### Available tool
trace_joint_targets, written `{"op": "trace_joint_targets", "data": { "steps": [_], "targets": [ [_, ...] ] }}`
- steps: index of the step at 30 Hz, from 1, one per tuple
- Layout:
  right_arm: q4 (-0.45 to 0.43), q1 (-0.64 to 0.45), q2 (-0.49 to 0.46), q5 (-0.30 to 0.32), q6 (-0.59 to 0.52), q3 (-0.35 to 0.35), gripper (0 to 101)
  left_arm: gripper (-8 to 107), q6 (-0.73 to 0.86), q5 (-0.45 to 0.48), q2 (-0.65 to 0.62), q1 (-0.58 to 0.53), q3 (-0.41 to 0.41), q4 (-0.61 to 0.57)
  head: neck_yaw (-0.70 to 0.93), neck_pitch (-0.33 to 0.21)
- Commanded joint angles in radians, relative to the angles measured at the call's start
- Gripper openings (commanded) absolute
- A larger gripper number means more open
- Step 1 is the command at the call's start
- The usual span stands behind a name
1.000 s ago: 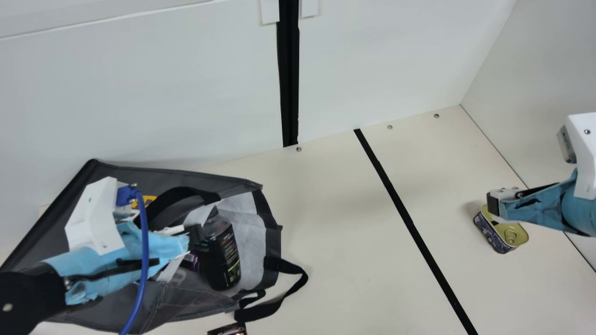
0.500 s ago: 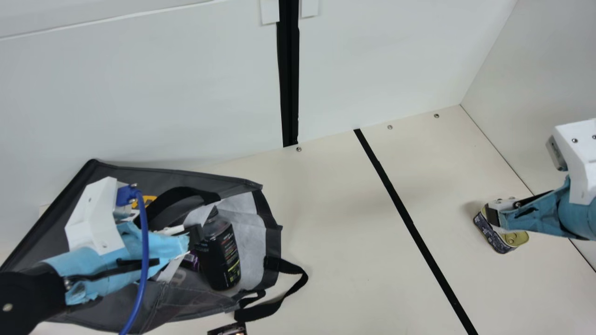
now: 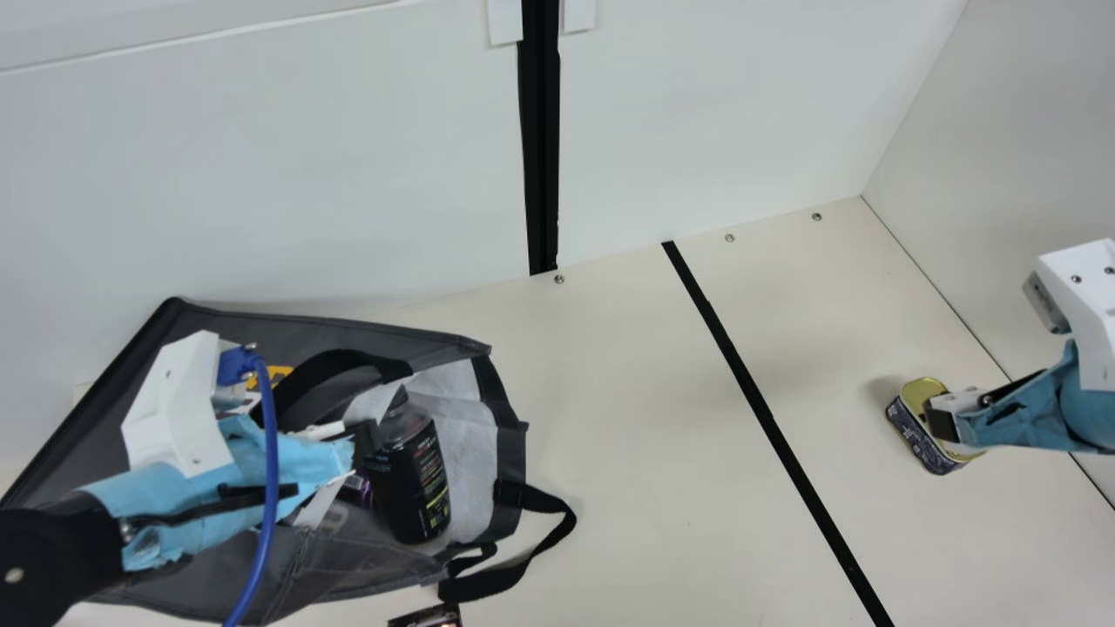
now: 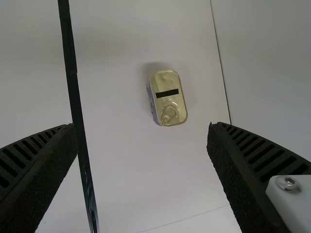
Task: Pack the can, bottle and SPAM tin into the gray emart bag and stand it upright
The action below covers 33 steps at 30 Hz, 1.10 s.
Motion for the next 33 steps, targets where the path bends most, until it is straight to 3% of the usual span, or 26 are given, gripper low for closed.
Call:
{"op": "trace_joint_targets", "data": {
  "steps": [1, 18, 33],
  "targets": [
    [0.017, -0.027, 0.01, 0.001, -0.056, 0.001, 95, -8, 0.0, 0.0, 0.0, 0.0, 0.0, 0.0, -0.001, -0.023],
    [0.122, -0.188, 0.116, 0.001, -0.315, 0.011, 95, -8, 0.0, 0.0, 0.0, 0.0, 0.0, 0.0, -0.001, -0.023],
    [0.158, -0.245, 0.215, -0.009, -0.416, -0.001, 95, -8, 0.0, 0.0, 0.0, 0.0, 0.0, 0.0, -0.001, -0.023]
  ]
}}
